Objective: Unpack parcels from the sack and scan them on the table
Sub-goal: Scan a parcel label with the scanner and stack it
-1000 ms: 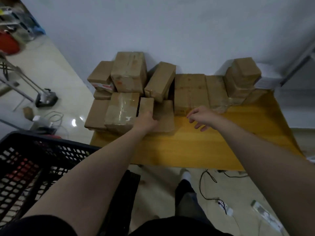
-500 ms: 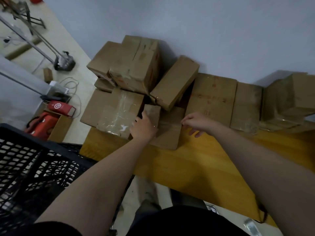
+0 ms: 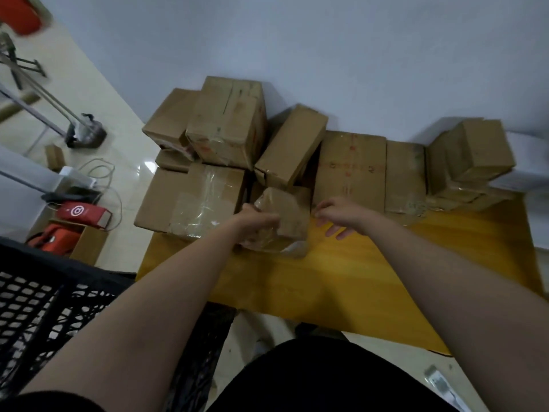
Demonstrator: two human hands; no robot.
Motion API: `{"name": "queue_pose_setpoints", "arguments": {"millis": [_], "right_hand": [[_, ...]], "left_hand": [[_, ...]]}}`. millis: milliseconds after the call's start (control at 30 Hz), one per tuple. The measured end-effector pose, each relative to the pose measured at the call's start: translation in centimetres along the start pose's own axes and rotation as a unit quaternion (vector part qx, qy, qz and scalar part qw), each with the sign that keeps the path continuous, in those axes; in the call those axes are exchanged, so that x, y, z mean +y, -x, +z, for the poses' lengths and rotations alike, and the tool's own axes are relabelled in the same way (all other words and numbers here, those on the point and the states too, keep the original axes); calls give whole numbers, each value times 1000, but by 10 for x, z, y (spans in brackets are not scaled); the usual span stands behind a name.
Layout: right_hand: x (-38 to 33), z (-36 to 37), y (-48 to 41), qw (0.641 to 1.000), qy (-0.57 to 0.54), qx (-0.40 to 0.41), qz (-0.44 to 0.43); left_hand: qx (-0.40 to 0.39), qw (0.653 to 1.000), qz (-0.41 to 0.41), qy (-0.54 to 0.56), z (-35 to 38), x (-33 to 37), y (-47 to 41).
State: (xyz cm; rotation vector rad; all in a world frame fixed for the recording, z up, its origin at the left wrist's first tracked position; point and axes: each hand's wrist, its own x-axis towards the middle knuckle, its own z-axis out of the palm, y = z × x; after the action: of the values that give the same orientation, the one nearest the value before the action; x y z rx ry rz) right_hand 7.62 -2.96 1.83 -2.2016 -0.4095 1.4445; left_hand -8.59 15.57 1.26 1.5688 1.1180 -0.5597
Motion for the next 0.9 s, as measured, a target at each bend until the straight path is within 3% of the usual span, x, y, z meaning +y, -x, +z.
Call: {"name": "queue_pose_setpoints", "arguments": {"millis": [133,233,333,533,667,900], "right_hand": [[4,16,32,995,-93,8,-16],[8,28,57,967,-249,5,-51],[5,45,86,949,-299,35,-96],[-3,71,131,944,-252,149,-152],[-1,76,149,935,-251,188,-162],[23,54,165,918,-270,239,-166]], "left_hand": [[-147,979,93,109,-17,1,41],[-180,965,135,137,-24,0,68],[-158,960,173,153,-26,-7,90],[10,965,247,84,-16,-12,129],[-37,972,230,41,-11,-7,153],[-37,963,267,-25,12,7,143]]}}
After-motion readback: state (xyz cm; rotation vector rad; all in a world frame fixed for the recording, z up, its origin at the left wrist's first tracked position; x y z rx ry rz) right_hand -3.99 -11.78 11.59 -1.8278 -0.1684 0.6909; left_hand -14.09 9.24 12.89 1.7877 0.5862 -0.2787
